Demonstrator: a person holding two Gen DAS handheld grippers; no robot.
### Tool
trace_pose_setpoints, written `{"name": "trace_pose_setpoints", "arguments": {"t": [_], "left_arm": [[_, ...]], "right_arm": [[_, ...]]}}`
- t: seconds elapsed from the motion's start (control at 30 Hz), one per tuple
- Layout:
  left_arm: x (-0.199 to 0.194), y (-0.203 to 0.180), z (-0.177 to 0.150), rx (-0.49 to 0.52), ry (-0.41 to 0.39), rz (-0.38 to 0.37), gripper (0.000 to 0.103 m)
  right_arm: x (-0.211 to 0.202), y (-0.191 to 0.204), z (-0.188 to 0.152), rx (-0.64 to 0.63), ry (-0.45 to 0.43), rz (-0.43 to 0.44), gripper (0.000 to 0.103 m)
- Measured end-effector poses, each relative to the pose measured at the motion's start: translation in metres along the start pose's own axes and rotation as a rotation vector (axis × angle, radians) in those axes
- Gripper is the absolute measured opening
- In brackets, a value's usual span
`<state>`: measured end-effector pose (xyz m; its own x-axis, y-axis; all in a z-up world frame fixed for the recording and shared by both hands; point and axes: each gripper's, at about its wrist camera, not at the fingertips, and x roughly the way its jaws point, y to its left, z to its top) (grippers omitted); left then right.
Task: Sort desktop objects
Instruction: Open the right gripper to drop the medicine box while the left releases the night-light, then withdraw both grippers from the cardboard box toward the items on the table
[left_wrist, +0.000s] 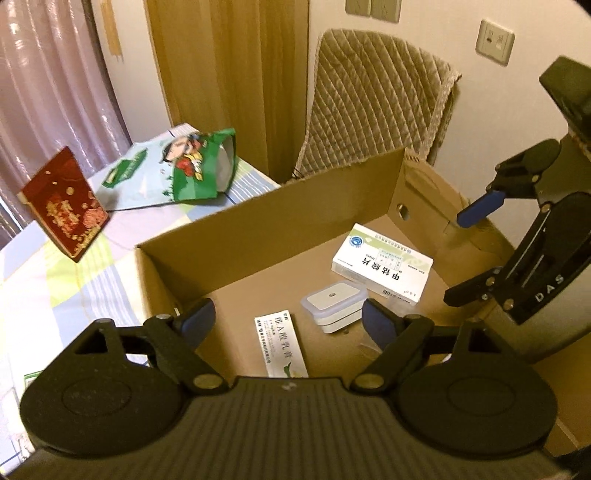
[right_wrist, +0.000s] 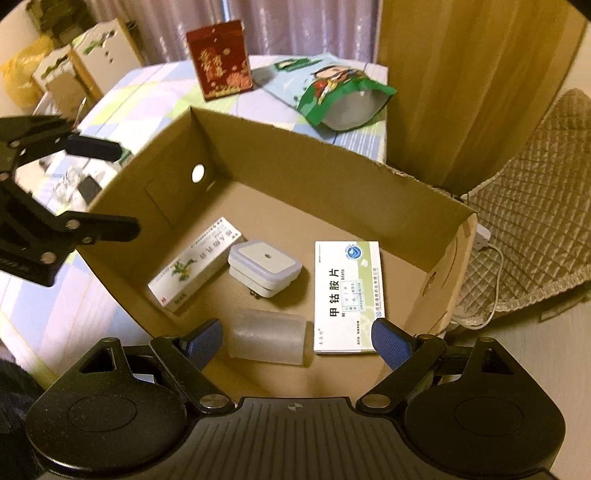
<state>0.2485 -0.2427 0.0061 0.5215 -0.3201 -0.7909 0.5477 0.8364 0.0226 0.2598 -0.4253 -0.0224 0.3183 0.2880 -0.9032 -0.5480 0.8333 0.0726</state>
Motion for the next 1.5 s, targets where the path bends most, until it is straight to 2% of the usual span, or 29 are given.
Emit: {"name": "trace_pose_setpoints", "arguments": {"t": [0.37,0.83,1.1,1.5], "left_arm": [[-0.057,0.014,-0.029,-0.011,-0.065,0.002,0.089],[-0.095,0.014,-0.06,0.055,-0.101,-0.069,0.092],[-0.111,0.019,-0.08,0.087,-0.103,-0.097,0.092],[-0.136,0.052,-0.115,0.077,-0.106,-0.089,0.093]], "right_arm": [[-0.033,0.028,-0.017,0.152,-0.116,-0.044,0.09],[-0.067,0.069,-0.055,0.322,-0.201,-0.108,0.09],[-0.075,0.104,-0.065,0.36,-0.232,-0.107,0.09],[-0.068,0.156,-0.056,0.366,-0.291,-0.079,0.09]]}}
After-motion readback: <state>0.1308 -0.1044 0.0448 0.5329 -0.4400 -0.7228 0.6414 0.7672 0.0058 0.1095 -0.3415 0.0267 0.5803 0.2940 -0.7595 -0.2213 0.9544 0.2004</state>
